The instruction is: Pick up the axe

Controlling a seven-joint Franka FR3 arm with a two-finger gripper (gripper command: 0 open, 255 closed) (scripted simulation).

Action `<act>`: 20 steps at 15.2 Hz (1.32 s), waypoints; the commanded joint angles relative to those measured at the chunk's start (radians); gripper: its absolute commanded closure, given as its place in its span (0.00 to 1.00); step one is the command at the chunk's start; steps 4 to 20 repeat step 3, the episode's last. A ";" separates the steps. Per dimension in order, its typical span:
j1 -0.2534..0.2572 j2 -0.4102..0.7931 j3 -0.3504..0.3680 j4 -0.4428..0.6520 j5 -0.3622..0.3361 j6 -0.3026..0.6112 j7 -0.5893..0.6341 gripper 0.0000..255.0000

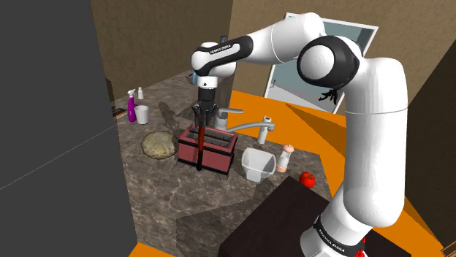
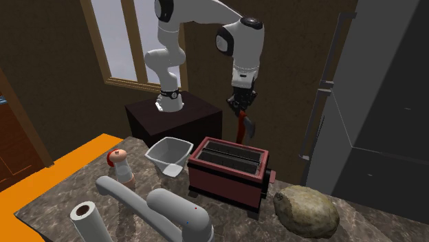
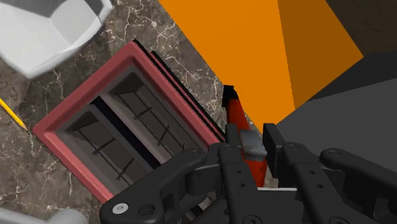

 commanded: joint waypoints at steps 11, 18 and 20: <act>0.001 -0.008 0.000 0.015 -0.001 -0.024 0.004 1.00; 0.001 -0.008 0.000 0.015 -0.001 -0.024 0.004 1.00; 0.001 -0.008 0.000 0.015 -0.001 -0.024 0.004 1.00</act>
